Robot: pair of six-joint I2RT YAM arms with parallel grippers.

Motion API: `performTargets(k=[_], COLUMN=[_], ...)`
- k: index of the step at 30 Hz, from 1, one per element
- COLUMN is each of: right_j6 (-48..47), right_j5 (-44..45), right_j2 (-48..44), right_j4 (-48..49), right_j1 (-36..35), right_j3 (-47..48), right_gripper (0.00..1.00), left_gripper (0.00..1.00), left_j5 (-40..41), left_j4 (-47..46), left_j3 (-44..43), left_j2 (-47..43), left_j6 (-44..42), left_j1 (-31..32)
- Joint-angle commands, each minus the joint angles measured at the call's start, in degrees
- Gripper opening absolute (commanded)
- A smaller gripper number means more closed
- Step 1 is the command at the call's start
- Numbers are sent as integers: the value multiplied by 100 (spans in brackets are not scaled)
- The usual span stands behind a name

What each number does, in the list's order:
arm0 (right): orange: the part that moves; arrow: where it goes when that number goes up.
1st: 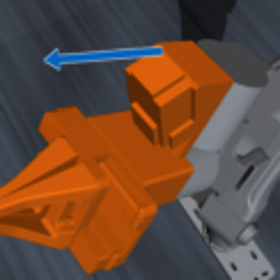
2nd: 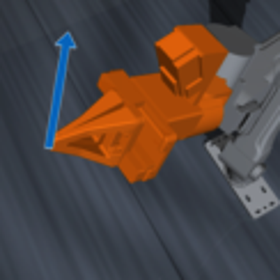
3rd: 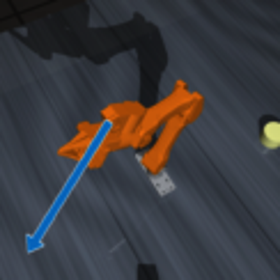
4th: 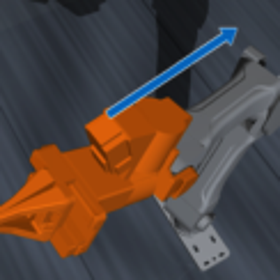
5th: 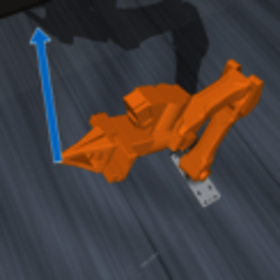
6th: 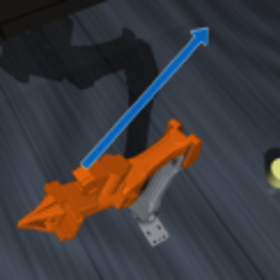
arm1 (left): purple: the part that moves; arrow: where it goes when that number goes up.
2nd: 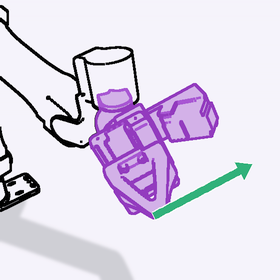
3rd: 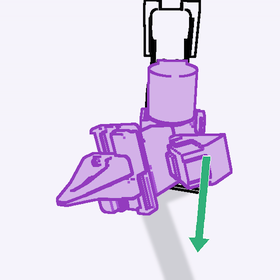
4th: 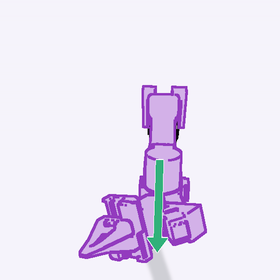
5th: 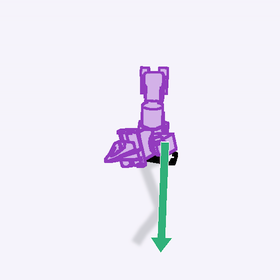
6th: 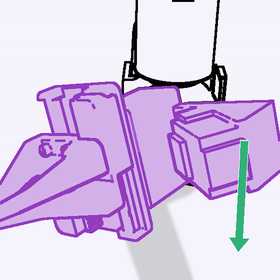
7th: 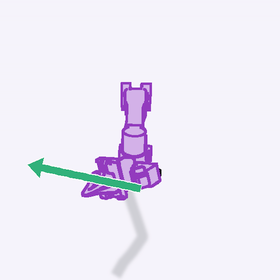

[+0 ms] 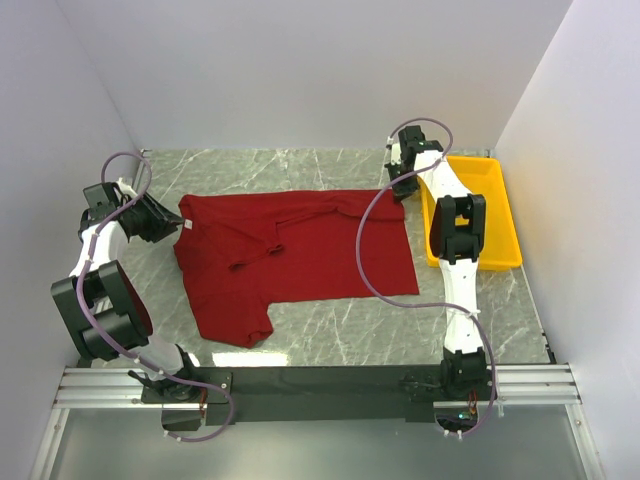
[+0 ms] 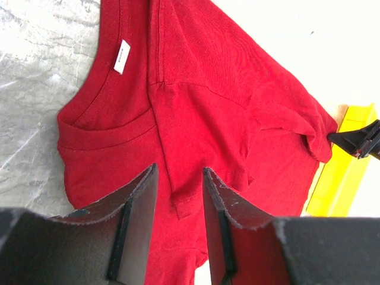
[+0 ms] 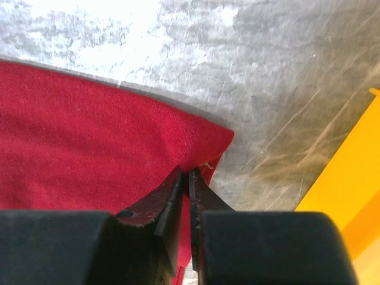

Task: Fold and stack the t-shirts
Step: Fold the tshirt

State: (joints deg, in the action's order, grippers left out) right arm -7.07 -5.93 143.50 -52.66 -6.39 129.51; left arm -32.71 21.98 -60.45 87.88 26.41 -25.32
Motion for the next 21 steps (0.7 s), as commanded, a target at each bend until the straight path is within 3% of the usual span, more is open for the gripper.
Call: performTargets(k=[1, 5, 21], right_j6=[-57, -207, -286], right_j5=[101, 277, 268], right_j2=[-190, -375, -332], right_j4=[343, 792, 1522], right_j1=[86, 112, 138], right_j3=[-154, -269, -137], right_gripper=[12, 6, 1], left_gripper=[41, 41, 41], left_j5=[-16, -7, -95], left_j4=[26, 43, 43], left_j3=[-213, -248, -275], left_j2=[-227, -210, -34], left_j6=[13, 39, -5], left_j1=[-34, -34, -34])
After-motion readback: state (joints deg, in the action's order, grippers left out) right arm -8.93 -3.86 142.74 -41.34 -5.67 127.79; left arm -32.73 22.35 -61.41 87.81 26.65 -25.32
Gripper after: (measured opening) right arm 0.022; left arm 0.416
